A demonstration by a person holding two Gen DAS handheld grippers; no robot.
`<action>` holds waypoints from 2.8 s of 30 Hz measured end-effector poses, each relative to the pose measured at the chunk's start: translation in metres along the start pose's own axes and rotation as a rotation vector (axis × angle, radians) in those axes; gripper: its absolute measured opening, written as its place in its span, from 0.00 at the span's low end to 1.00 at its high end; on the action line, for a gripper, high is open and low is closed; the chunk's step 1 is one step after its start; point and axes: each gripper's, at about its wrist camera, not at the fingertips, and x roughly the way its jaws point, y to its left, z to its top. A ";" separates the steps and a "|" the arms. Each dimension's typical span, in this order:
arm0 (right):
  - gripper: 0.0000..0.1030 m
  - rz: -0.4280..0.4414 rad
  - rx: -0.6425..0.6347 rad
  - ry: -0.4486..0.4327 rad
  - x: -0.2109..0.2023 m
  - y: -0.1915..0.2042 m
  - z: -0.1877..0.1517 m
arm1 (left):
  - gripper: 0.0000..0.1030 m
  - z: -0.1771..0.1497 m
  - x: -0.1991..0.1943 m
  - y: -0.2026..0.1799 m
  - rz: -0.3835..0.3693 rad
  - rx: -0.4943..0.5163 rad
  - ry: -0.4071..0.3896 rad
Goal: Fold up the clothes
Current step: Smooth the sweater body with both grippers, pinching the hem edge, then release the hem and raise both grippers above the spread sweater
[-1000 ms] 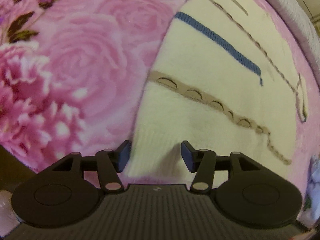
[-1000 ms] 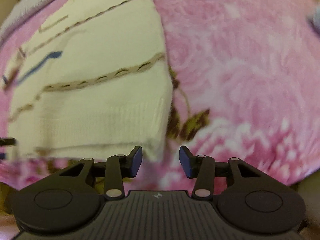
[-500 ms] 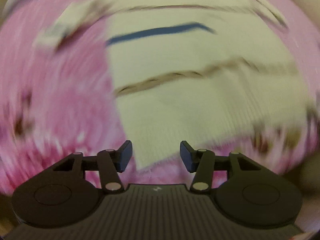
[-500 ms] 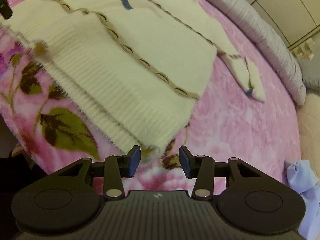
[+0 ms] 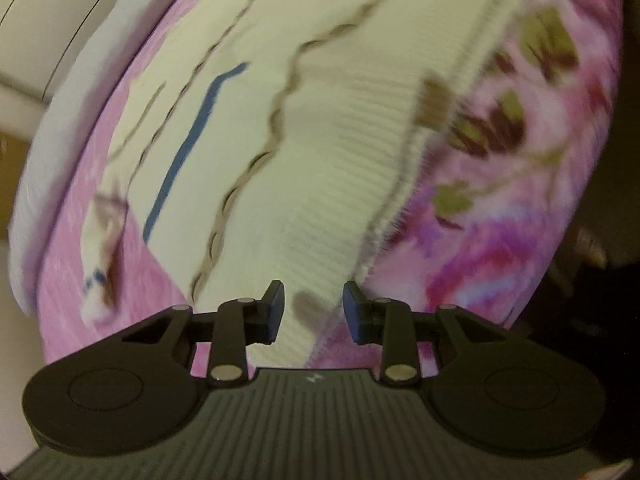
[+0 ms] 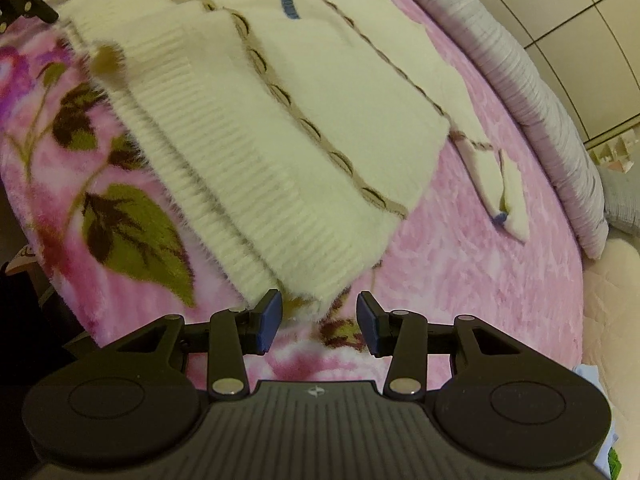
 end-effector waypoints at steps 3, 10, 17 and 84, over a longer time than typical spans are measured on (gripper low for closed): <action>0.45 -0.013 -0.018 -0.006 0.000 0.002 0.000 | 0.27 -0.002 0.000 -0.014 0.041 0.110 -0.015; 0.47 -0.021 -0.053 -0.017 0.000 0.005 0.001 | 0.27 -0.012 0.001 -0.032 0.095 0.306 -0.042; 0.43 -0.042 -0.095 -0.042 0.001 0.006 0.001 | 0.11 -0.016 0.006 -0.027 0.078 0.277 -0.037; 0.74 0.396 1.139 0.361 -0.059 -0.126 0.059 | 0.36 -0.048 -0.043 0.222 -0.309 -1.014 0.296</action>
